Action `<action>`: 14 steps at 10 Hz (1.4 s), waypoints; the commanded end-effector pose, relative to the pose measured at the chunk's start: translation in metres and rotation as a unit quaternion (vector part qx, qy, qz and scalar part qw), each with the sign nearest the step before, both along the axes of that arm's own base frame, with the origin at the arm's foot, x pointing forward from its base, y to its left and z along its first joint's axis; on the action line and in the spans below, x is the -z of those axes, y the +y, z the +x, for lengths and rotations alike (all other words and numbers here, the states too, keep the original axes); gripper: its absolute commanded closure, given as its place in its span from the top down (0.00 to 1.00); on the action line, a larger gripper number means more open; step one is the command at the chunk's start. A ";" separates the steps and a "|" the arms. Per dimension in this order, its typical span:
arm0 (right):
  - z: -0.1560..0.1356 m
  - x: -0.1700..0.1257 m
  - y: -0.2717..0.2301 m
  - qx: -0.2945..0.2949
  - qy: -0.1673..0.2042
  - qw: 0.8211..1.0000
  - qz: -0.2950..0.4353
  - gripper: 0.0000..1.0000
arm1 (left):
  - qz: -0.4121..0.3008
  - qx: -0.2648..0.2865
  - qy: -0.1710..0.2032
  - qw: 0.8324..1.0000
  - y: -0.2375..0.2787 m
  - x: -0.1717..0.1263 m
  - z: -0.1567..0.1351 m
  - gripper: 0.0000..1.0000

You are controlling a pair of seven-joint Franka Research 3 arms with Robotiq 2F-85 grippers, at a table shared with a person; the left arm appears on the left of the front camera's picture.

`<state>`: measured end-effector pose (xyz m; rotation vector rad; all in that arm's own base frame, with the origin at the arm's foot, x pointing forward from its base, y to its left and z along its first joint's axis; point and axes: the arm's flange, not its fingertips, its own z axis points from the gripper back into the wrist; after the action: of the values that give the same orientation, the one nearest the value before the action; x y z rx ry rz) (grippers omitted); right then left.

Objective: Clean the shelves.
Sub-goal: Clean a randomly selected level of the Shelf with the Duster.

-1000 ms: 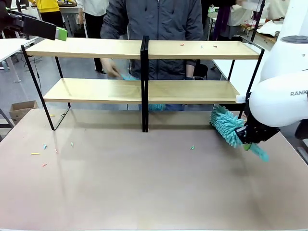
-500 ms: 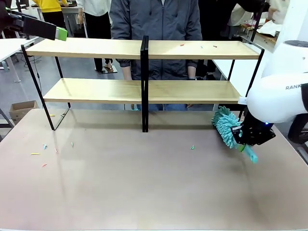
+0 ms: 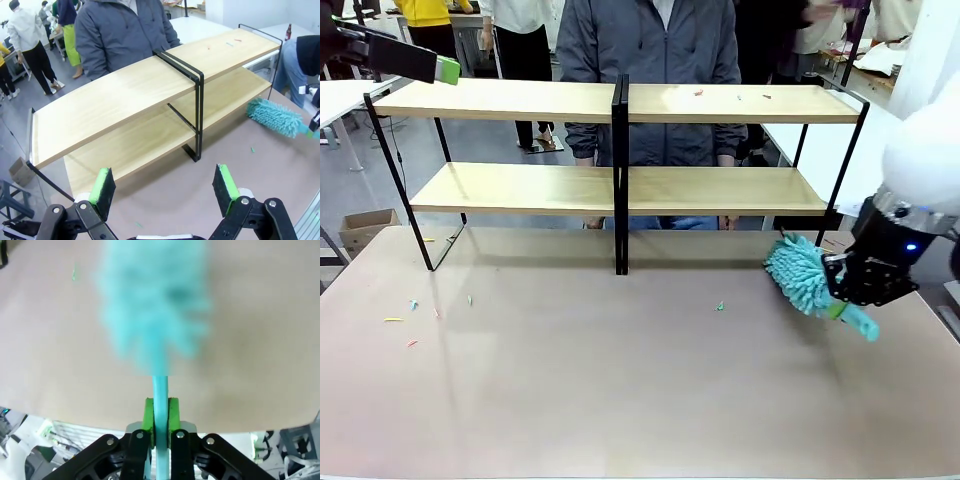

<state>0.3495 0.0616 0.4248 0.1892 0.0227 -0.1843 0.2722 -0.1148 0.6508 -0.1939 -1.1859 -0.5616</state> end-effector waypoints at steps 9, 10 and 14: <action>-0.073 -0.041 -0.102 0.070 -0.046 0.995 0.049 0.12 | -0.003 0.000 0.000 1.000 0.000 0.001 0.000 1.00; -0.077 -0.047 -0.107 0.022 -0.042 0.996 0.070 0.12 | -0.003 0.000 0.000 1.000 0.000 0.001 0.000 1.00; -0.108 -0.096 -0.165 -0.137 -0.033 0.983 0.119 0.12 | -0.003 0.000 0.000 1.000 0.000 0.001 0.000 1.00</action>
<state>0.2580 -0.0751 0.5020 0.4029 -0.0293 -0.0303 0.2721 -0.1148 0.6509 -0.1939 -1.1860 -0.5616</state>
